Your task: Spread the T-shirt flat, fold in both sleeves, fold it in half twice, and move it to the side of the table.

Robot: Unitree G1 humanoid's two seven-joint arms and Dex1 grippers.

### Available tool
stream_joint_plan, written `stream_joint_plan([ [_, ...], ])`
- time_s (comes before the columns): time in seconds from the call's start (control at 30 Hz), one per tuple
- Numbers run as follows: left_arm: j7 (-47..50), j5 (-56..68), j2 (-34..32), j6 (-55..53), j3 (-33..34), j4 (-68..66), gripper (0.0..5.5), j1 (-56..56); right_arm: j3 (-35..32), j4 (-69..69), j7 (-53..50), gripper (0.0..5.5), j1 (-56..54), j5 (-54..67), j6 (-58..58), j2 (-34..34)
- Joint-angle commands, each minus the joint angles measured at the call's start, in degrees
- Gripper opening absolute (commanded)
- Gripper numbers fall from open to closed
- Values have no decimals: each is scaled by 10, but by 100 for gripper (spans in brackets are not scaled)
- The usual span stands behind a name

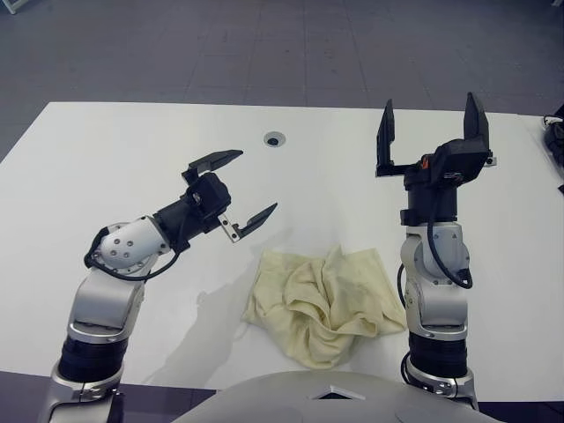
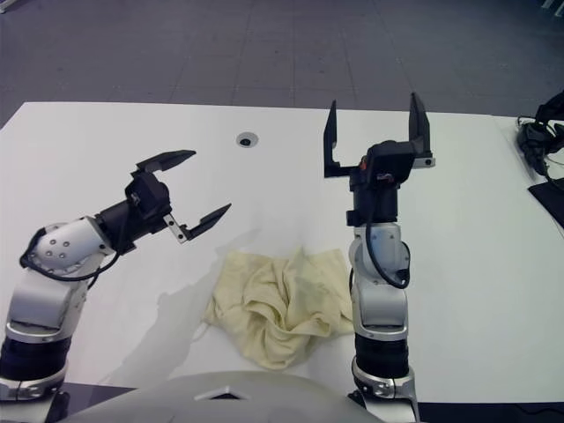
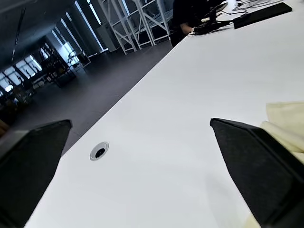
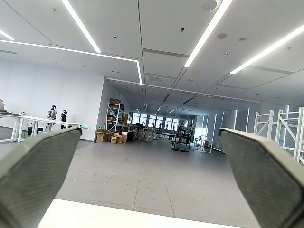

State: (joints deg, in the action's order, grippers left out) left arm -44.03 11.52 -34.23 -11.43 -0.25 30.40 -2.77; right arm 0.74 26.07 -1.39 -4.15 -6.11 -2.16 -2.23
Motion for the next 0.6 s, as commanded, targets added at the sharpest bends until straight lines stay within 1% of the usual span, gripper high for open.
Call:
stream_joint_plan([
  [0.03,-97,-26,-78,114,-24,18,540,48,2,7,2,535,-6,-2,6,-2],
  [0.17,-143,-89,-124,215,-70,15,540,87,2,10,4,535,-6,-4,8,-2],
  [0.27,-145,-121,-130,254,-100,19,540,102,3,12,5,535,-6,-5,10,-1],
  [0.4,-139,-147,-123,269,-136,27,540,109,5,12,6,535,-7,-6,11,1],
  [0.6,-129,-146,-117,264,-150,31,540,104,9,14,6,535,-8,-8,13,3],
])
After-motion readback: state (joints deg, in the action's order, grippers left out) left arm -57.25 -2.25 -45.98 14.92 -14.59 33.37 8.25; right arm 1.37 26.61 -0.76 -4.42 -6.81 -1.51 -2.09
